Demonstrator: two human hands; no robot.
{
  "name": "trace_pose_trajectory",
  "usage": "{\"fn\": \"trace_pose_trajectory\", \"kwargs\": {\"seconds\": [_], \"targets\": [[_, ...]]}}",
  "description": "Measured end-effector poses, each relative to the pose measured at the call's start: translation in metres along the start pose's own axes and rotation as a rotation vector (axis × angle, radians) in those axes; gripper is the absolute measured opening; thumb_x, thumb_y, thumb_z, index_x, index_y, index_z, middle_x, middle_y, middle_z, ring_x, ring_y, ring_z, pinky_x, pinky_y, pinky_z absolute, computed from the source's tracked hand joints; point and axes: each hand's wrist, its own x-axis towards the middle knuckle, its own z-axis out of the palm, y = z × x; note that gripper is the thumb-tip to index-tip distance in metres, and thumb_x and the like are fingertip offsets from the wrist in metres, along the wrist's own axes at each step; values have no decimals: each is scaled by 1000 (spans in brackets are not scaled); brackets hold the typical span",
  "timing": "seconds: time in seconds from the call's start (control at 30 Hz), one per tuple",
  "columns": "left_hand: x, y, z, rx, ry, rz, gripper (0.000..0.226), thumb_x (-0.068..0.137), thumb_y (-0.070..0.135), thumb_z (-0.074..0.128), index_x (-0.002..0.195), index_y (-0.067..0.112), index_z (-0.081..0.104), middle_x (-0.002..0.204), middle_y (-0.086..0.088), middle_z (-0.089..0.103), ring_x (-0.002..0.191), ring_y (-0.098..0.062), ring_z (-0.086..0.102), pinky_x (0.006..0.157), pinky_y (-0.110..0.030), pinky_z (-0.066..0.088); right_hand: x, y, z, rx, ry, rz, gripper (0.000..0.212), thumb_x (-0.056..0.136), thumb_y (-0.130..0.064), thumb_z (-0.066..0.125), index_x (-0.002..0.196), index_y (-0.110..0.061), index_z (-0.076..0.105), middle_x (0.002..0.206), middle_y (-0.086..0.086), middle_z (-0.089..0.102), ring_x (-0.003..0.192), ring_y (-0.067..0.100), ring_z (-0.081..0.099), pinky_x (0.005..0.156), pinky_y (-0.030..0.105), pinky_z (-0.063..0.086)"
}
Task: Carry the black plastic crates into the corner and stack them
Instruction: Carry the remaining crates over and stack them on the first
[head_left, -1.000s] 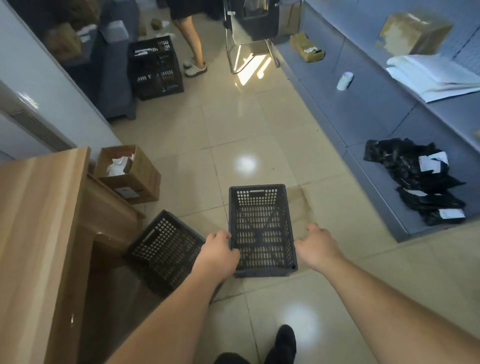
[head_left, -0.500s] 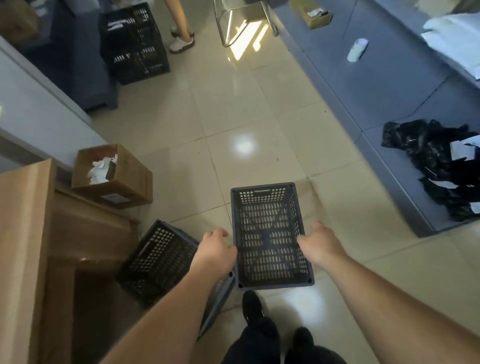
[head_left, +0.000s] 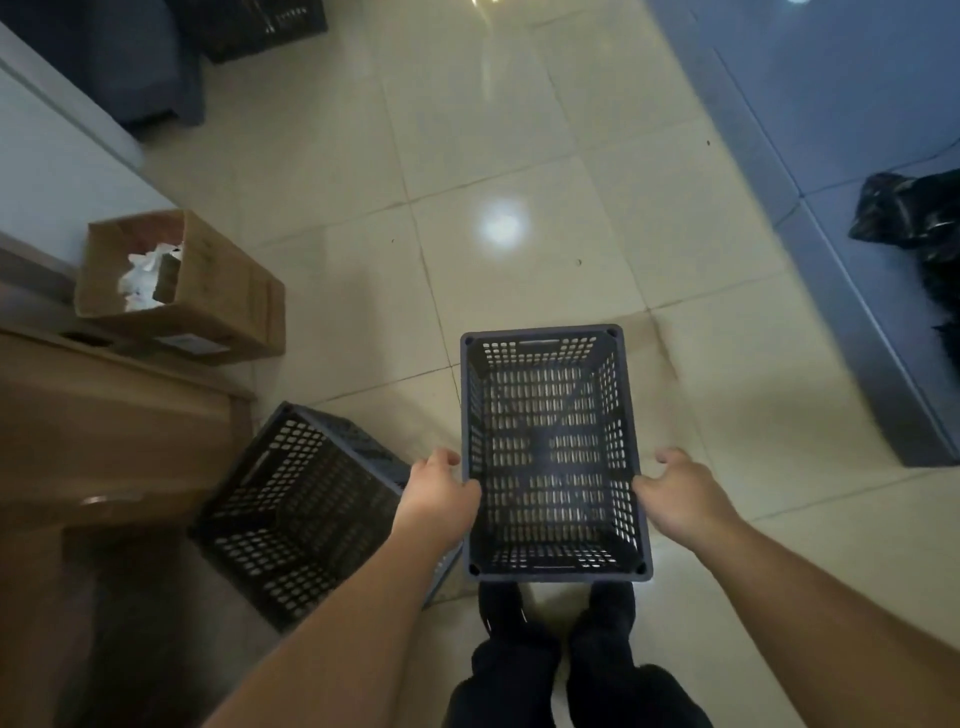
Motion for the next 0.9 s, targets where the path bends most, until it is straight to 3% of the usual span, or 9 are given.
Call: {"fn": "trace_pose_trajectory", "kwargs": {"seconds": [0.13,0.23,0.33,0.47,0.5,0.57,0.63,0.77,0.9], "targets": [[58,-10,33,-51,-6,-26,53,107,33,54,157,19,45,156,-8,47,111,-25,66,80,-34,53,55,21,25,-10,-7,12,54,95,-29,58,145,-12,47,127,17,61,93,30,64,78,34,48],[99,-23,57,-72,-1,-60,56,105,34,56,157,19,44,155,-10,49,106,-26,69,83,-39,59,97,36,44,-16,-3,19,57,96,-26,59,149,-9,44,125,16,60,95,30,57,78,32,43],[138,-36,79,-101,-2,-88,60,103,31,57,158,16,42,149,-13,53,108,-33,71,79,-39,59,141,49,65,-13,4,37,61,97,-27,58,152,-9,41,137,19,58,110,36,60,84,34,45],[182,-48,105,-158,28,-75,66,105,30,56,165,13,34,154,-14,52,87,-25,69,68,-36,52,192,62,94,-11,17,50,54,97,-26,58,145,-5,44,131,20,59,100,35,58,84,36,47],[194,-51,109,-165,38,-67,69,105,30,57,167,13,32,157,-14,50,87,-23,68,70,-36,52,204,65,101,-6,25,54,53,96,-25,59,143,-4,45,126,20,59,99,35,58,83,37,48],[214,-55,118,-165,47,-82,73,104,32,58,168,13,30,161,-15,48,104,-28,69,81,-40,54,222,69,113,10,41,76,56,95,-24,61,144,-3,44,127,20,57,105,39,61,88,39,52],[230,-58,125,-193,41,-113,68,103,32,58,164,10,37,151,-16,57,115,-33,65,90,-41,54,237,72,123,43,50,88,60,91,-29,63,144,-5,45,132,20,57,110,41,62,95,46,55],[251,-61,133,-350,29,-197,48,102,30,61,145,11,59,129,-14,69,114,-35,67,103,-46,58,256,71,135,129,68,113,60,88,-32,65,139,-6,47,126,18,61,105,39,65,90,47,58],[263,-64,131,-499,-8,-281,51,96,35,67,137,6,64,120,-15,73,110,-36,71,102,-51,61,264,69,133,236,65,141,56,87,-33,65,136,-9,51,118,14,65,96,33,66,83,41,55]]}}
